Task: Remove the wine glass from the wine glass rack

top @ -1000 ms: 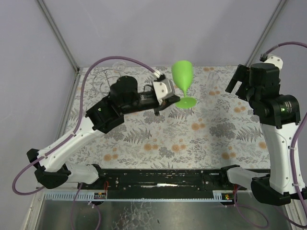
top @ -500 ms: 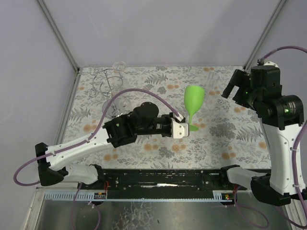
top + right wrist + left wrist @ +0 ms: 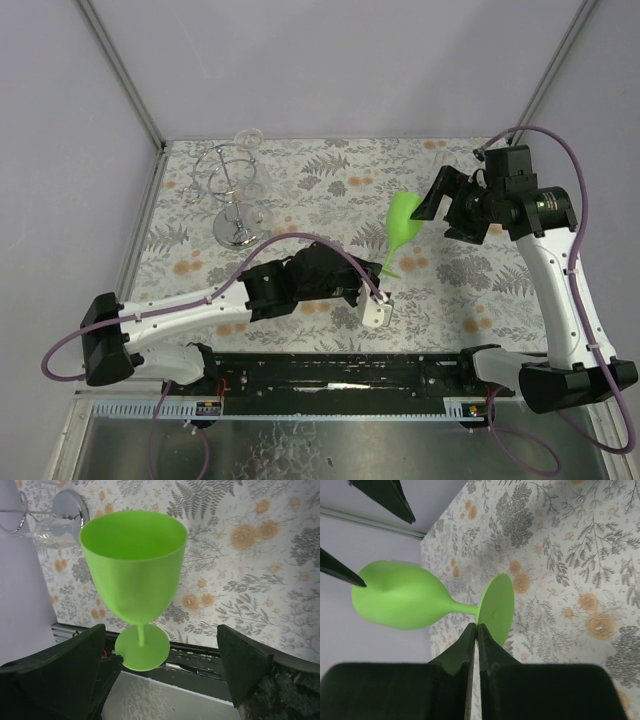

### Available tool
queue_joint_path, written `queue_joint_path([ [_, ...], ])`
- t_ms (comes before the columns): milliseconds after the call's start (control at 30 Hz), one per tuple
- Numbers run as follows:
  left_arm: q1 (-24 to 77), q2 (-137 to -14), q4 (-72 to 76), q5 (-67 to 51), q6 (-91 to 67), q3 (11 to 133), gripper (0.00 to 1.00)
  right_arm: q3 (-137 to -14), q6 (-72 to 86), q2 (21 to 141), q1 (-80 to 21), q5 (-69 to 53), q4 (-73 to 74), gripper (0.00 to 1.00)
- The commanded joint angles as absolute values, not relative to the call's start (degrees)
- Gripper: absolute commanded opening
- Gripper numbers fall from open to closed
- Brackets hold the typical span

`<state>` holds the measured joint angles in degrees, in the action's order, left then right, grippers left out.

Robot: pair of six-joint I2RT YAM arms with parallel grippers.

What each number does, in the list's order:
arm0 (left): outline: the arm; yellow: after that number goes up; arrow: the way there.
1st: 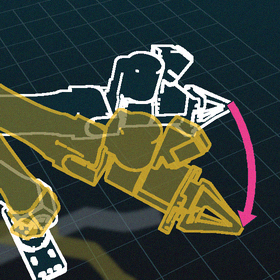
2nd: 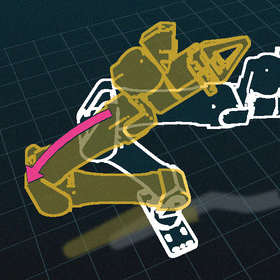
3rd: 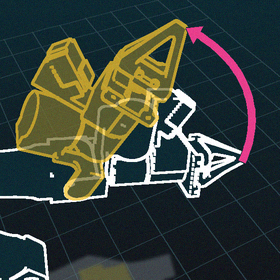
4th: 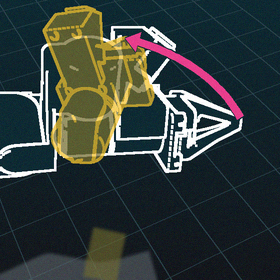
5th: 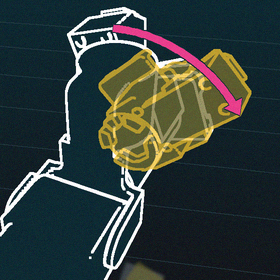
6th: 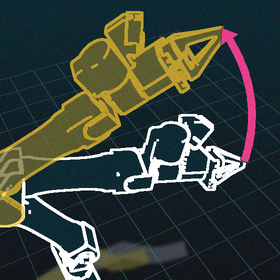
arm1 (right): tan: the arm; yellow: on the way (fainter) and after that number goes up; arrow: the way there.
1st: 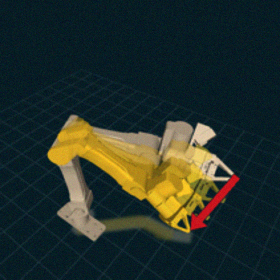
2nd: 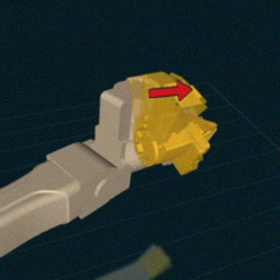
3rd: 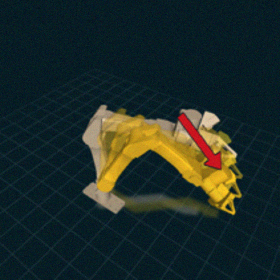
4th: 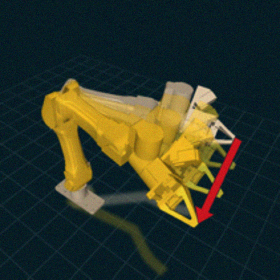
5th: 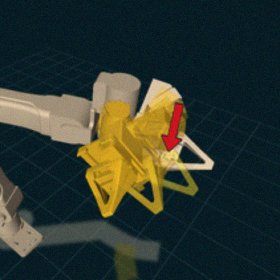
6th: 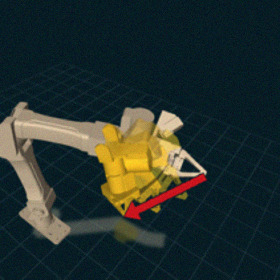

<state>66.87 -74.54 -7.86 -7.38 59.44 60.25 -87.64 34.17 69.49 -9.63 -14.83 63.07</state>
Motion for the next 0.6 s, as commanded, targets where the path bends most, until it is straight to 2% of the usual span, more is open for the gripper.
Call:
queue_joint_path([
  [0,67.52,-74.85,1.01,-6.59,67.17,58.55,0.00,-85.62,36.10,69.14,-8.97,-24.17,55.88,0.99],
  [567,68.24,-76.05,0.86,-8.96,71.91,57.85,0.00,-85.53,34.05,75.22,-8.80,-27.10,52.73,0.99],
])
